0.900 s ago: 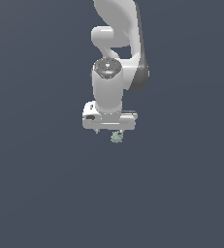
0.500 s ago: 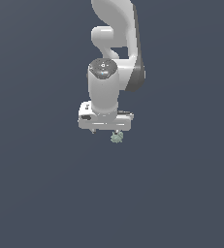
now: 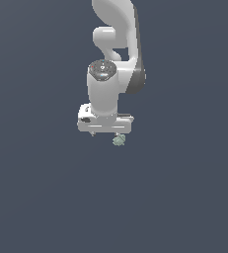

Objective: Pick up the object and move it to a goal position.

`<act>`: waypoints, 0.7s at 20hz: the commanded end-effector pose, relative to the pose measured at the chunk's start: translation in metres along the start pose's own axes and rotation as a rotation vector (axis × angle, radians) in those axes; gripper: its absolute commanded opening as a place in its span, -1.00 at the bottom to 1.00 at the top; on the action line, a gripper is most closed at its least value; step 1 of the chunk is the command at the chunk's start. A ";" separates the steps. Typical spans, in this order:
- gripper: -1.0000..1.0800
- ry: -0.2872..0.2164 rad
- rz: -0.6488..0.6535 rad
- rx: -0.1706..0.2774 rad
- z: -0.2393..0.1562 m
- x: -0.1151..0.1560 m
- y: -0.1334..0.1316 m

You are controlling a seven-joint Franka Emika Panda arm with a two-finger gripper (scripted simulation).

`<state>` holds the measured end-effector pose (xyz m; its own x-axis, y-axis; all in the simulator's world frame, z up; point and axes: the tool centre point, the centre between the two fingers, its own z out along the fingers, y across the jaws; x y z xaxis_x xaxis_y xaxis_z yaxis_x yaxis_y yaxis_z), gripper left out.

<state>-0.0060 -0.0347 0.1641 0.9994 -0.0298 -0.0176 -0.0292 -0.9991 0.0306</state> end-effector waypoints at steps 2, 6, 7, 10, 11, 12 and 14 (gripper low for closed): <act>0.92 0.001 -0.020 0.003 0.009 -0.005 -0.007; 0.92 0.006 -0.057 0.008 0.024 -0.015 -0.021; 0.92 0.007 -0.069 0.010 0.029 -0.019 -0.025; 0.92 0.011 -0.107 0.016 0.045 -0.031 -0.038; 0.92 0.013 -0.119 0.018 0.049 -0.035 -0.042; 0.92 0.014 -0.130 0.020 0.053 -0.038 -0.046; 0.92 0.016 -0.149 0.023 0.061 -0.045 -0.052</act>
<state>-0.0452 0.0122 0.1084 0.9946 0.1040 -0.0069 0.1040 -0.9945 0.0087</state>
